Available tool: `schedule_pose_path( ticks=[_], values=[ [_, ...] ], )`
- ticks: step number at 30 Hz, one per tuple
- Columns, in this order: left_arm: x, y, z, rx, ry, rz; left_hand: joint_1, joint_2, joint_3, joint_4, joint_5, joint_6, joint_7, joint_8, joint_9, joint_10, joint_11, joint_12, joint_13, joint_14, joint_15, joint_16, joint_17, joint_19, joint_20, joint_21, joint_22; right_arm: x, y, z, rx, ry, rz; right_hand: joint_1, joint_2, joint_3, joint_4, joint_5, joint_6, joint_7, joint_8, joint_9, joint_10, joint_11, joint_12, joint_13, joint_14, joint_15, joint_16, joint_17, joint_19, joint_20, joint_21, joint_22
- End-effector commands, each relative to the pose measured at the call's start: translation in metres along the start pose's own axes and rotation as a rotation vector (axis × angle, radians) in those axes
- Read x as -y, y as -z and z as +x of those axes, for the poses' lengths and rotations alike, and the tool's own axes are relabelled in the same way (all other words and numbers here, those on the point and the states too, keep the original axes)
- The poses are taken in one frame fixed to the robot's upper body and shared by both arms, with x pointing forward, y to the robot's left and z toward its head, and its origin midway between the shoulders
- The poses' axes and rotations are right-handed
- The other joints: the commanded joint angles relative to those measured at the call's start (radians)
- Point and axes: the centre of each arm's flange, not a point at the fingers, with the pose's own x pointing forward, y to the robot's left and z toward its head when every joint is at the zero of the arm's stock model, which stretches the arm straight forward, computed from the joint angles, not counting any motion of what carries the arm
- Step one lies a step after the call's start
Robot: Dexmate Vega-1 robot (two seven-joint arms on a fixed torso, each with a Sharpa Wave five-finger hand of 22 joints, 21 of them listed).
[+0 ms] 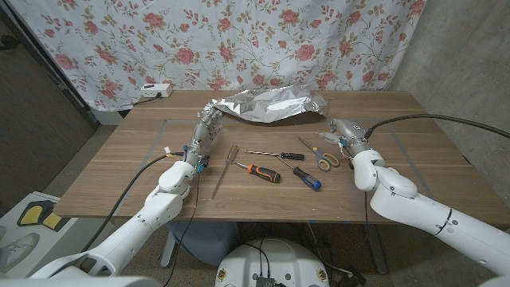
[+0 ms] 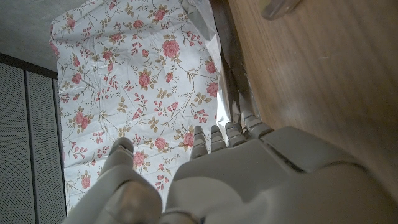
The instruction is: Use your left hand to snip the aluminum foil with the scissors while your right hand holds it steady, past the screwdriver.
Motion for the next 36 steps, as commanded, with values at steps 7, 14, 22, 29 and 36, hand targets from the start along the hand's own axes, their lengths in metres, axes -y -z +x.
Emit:
schedule_pose_path(
  ticks=[7,14,22,29,36],
  values=[
    [0.0,-0.001,-0.002,0.0,0.006,0.001,0.011,0.004,-0.005,-0.001,0.003,0.005,0.001,0.005,0.002,0.005,-0.001,0.004,0.003,-0.002,-0.001,0.005,0.005,0.002,-0.004,0.001,0.005,-0.007,-0.006,0.002,-0.005,-0.018,-0.056,0.054,0.023,0.019,-0.015,0.0,0.005,-0.005,-0.008,0.004,0.04,-0.019,0.009,0.011,0.024,-0.044,0.014,0.006,0.0,-0.015,-0.01,0.004],
    [0.001,0.0,-0.002,-0.002,0.006,0.001,0.011,0.004,-0.006,-0.001,0.003,0.006,0.0,0.007,0.002,0.006,0.001,0.004,0.003,-0.002,0.0,0.005,0.005,0.002,-0.004,0.001,0.005,-0.009,-0.006,0.002,-0.009,-0.026,-0.067,0.066,0.022,0.019,-0.015,-0.002,0.006,-0.005,-0.009,0.004,0.049,-0.045,0.01,0.015,0.025,-0.045,0.016,0.007,0.002,-0.019,-0.01,0.005],
    [0.002,0.0,-0.002,-0.002,0.007,0.002,0.012,0.004,-0.007,-0.001,0.002,0.01,0.001,0.008,0.002,0.006,0.0,0.004,0.003,-0.002,-0.001,0.005,0.005,0.001,-0.004,0.001,0.005,-0.013,-0.009,0.002,-0.005,-0.042,-0.08,0.068,0.019,0.017,-0.013,-0.005,0.009,-0.001,-0.01,0.005,0.053,-0.046,0.01,0.017,0.027,-0.044,0.018,0.008,0.005,-0.021,-0.011,0.005],
    [0.002,-0.002,-0.001,-0.001,0.012,0.016,0.012,0.005,-0.008,-0.001,0.002,0.012,0.002,0.009,0.002,0.006,0.001,0.004,0.003,-0.002,-0.001,0.005,0.005,0.001,-0.004,0.001,0.006,-0.016,-0.013,0.003,0.001,-0.043,-0.093,0.068,0.017,0.013,-0.01,-0.007,0.018,0.0,-0.008,0.005,0.066,-0.047,0.013,0.02,0.034,-0.048,0.022,0.009,0.007,-0.027,-0.011,0.005],
    [0.0,0.001,-0.002,-0.013,0.01,0.02,0.013,0.005,-0.009,-0.001,0.002,0.017,0.003,0.011,0.002,0.006,0.001,0.003,0.003,-0.002,0.0,0.005,0.005,0.001,-0.004,0.0,0.006,-0.018,-0.016,0.003,0.003,-0.044,-0.104,0.07,0.016,0.01,-0.008,-0.008,0.026,0.002,-0.008,0.005,0.081,-0.049,0.018,0.023,0.042,-0.057,0.027,0.011,0.012,-0.031,-0.01,0.005]
  ],
)
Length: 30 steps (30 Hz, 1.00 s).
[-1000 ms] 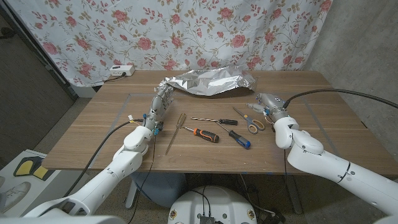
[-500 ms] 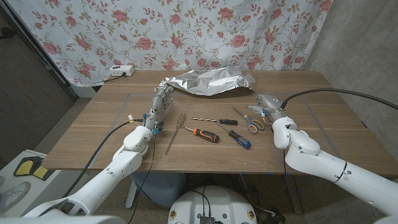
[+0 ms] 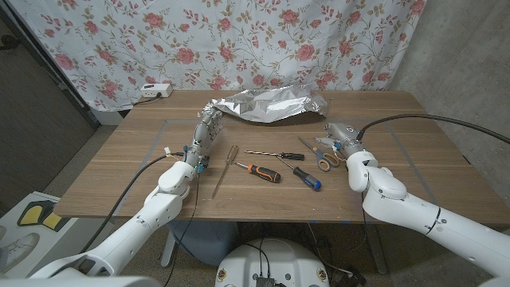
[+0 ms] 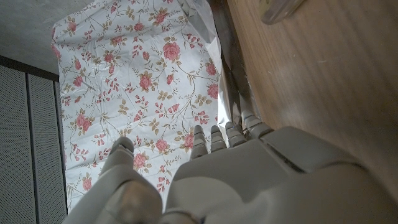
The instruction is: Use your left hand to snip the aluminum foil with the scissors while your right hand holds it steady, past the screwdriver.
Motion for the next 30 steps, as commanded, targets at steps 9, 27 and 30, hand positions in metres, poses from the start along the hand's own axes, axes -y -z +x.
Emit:
schedule_pose_path(
  ticks=[9,27,30],
  values=[
    [-0.002,0.0,0.002,-0.012,0.002,0.017,0.01,0.002,-0.008,0.001,0.002,0.02,-0.008,0.011,0.002,0.006,0.003,0.003,0.003,-0.002,-0.001,0.005,0.005,-0.003,0.0,0.0,0.006,-0.008,-0.008,0.002,0.007,-0.017,-0.032,0.012,0.001,-0.001,0.004,-0.004,0.007,-0.001,-0.003,0.006,0.02,-0.005,0.009,0.007,0.019,-0.06,0.013,0.007,0.009,-0.011,-0.003,0.006],
    [0.001,0.001,0.008,-0.016,0.016,0.014,0.011,0.003,-0.011,0.001,0.002,0.027,-0.007,0.01,0.001,0.01,0.001,0.004,0.003,-0.002,-0.002,0.004,0.005,-0.004,0.0,0.0,0.006,-0.017,-0.011,0.007,-0.009,-0.055,-0.104,0.03,0.009,0.0,0.003,-0.004,-0.026,-0.006,-0.021,0.006,0.009,-0.008,0.004,0.014,0.011,-0.06,0.012,0.01,0.008,-0.016,-0.005,0.007],
    [0.002,0.002,0.009,-0.016,0.016,0.014,0.012,0.003,-0.011,0.001,0.002,0.027,-0.008,0.01,0.001,0.009,0.001,0.004,0.003,-0.002,-0.002,0.004,0.005,-0.003,-0.001,0.0,0.006,-0.017,-0.011,0.008,-0.011,-0.056,-0.115,0.03,0.009,-0.001,0.004,-0.004,-0.03,-0.007,-0.024,0.006,0.01,-0.009,0.004,0.015,0.012,-0.06,0.013,0.011,0.011,-0.017,-0.004,0.007]
  ],
)
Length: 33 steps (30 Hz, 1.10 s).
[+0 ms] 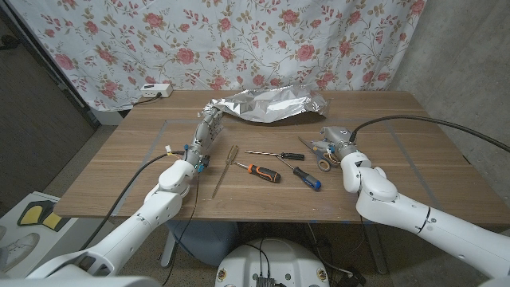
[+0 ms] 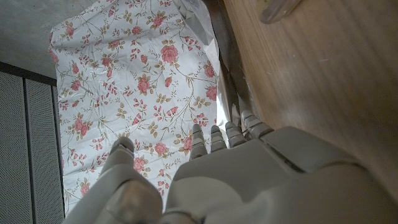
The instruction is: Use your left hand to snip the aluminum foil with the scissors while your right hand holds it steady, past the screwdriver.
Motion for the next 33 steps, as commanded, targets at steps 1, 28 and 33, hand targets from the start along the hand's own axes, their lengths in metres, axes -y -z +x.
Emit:
schedule_pose_path(
  ticks=[1,28,33],
  values=[
    [0.001,0.002,0.003,-0.006,0.005,-0.001,0.008,-0.001,-0.003,0.001,0.002,0.002,0.006,0.005,0.004,0.004,-0.005,0.004,0.003,-0.002,-0.002,0.005,0.005,-0.004,-0.001,0.0,0.006,-0.004,-0.001,0.004,-0.015,-0.015,-0.048,0.013,0.0,-0.001,0.004,-0.004,-0.007,-0.002,-0.009,0.001,0.0,-0.001,0.001,0.006,0.002,-0.06,0.006,0.003,0.003,-0.005,-0.004,0.002],
    [0.005,0.011,0.006,-0.025,0.005,-0.009,0.008,0.0,-0.006,0.001,0.002,0.002,0.006,0.003,0.003,0.003,-0.008,0.003,0.003,-0.002,-0.003,0.004,0.005,-0.004,-0.001,0.0,0.006,-0.014,-0.002,0.007,-0.015,-0.028,-0.104,0.009,-0.007,-0.016,0.012,-0.007,-0.061,-0.014,-0.036,0.003,0.005,-0.011,0.007,0.02,0.01,-0.064,0.013,0.01,0.014,-0.004,-0.001,0.004],
    [0.005,0.012,0.006,-0.027,0.004,-0.013,0.008,0.0,-0.007,0.002,0.002,0.003,0.008,0.003,0.003,0.001,-0.007,0.002,0.003,-0.003,-0.003,0.004,0.005,-0.005,-0.001,0.0,0.006,-0.015,-0.001,0.008,-0.019,-0.031,-0.117,0.009,-0.006,-0.017,0.013,-0.007,-0.056,-0.013,-0.034,0.003,0.003,-0.013,0.008,0.022,0.01,-0.065,0.013,0.011,0.013,-0.004,-0.001,0.005]
  ],
)
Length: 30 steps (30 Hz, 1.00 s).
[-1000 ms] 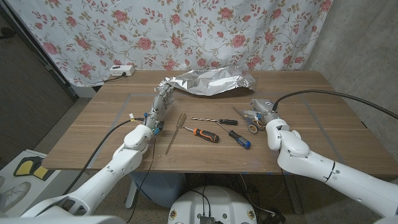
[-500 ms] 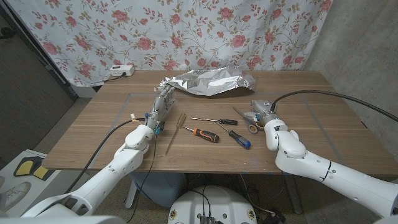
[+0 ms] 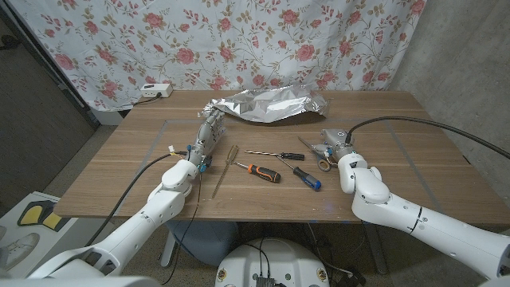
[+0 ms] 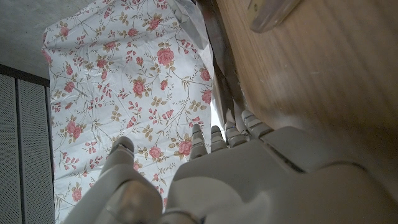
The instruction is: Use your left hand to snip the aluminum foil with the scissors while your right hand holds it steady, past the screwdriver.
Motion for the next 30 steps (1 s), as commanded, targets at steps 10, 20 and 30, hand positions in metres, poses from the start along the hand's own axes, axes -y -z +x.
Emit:
schedule_pose_path(
  ticks=[10,20,30],
  values=[
    [0.001,0.002,-0.001,-0.005,0.004,-0.002,0.009,0.001,-0.004,-0.003,0.002,0.003,0.009,0.002,0.003,0.001,-0.007,0.002,0.003,-0.002,-0.002,0.005,0.005,-0.005,0.0,0.0,0.006,-0.008,-0.001,0.003,-0.014,-0.022,-0.038,0.014,0.003,-0.003,-0.003,0.002,0.004,-0.002,-0.002,0.003,0.001,-0.008,0.012,0.009,0.011,-0.066,0.008,0.004,0.006,0.002,-0.001,0.005],
    [0.0,0.003,-0.003,-0.006,0.001,-0.01,0.009,0.001,-0.005,-0.002,0.002,0.003,0.01,0.002,0.003,0.001,-0.006,0.002,0.003,-0.003,-0.002,0.004,0.005,-0.005,0.0,0.0,0.006,-0.01,0.0,0.005,-0.019,-0.037,-0.049,0.018,0.006,-0.003,-0.003,0.002,0.005,-0.002,-0.002,0.003,0.002,-0.011,0.015,0.013,0.014,-0.073,0.01,0.006,0.007,0.001,-0.001,0.005],
    [-0.001,0.002,-0.003,-0.008,0.004,-0.006,0.009,0.002,-0.006,-0.002,0.002,0.003,0.01,0.002,0.003,0.001,-0.004,0.002,0.003,-0.003,0.0,0.004,0.005,-0.005,0.0,0.0,0.006,-0.014,0.0,0.006,-0.017,-0.054,-0.05,0.025,0.01,-0.003,-0.004,0.003,0.008,-0.002,-0.002,0.003,0.009,-0.018,0.02,0.017,0.017,-0.079,0.011,0.008,0.008,-0.003,-0.001,0.006]
  ],
)
